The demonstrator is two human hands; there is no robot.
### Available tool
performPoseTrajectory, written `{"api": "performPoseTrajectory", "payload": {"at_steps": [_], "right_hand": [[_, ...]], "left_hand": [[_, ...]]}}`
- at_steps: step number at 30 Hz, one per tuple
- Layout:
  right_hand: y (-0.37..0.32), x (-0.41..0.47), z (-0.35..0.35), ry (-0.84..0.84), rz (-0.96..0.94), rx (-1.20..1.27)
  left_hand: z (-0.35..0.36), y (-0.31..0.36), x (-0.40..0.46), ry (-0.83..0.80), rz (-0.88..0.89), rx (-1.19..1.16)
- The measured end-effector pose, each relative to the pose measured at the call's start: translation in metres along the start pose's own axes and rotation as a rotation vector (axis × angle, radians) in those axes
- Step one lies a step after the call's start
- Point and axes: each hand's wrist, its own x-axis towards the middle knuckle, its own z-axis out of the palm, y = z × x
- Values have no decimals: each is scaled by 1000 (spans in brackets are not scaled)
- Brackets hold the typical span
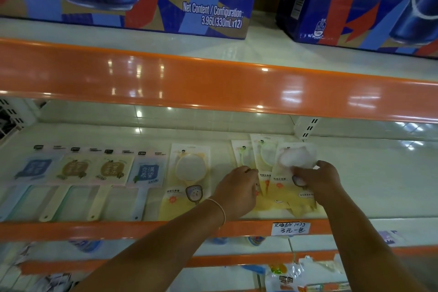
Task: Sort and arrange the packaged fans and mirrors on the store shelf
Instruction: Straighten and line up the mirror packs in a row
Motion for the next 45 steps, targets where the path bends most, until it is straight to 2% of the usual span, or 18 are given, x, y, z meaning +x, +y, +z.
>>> {"api": "performPoseTrajectory", "payload": {"at_steps": [3, 6, 11, 14, 16, 25, 36, 45], "right_hand": [[-4, -8, 0, -155, -7, 280], [-13, -27, 8, -219, -49, 398], [-27, -70, 37, -350, -139, 445], [-32, -92, 60, -441, -195, 437], [-33, -102, 76, -478, -232, 412], [-29, -100, 136, -506, -159, 275], [-24, -77, 177, -484, -119, 233], [-36, -81, 195, -270, -286, -68]], "left_hand": [[-5, -1, 3, 22, -20, -60], [-18, 2, 3, 28, -114, -181], [-50, -5, 0, 57, -443, -515], [-58, -22, -5, 128, -627, -736], [-61, -31, -11, 176, -697, -792], [-80, -66, -40, 308, -806, -635], [-90, -80, -55, 266, -799, -447], [-83, -89, -58, 208, -716, -172]]}}
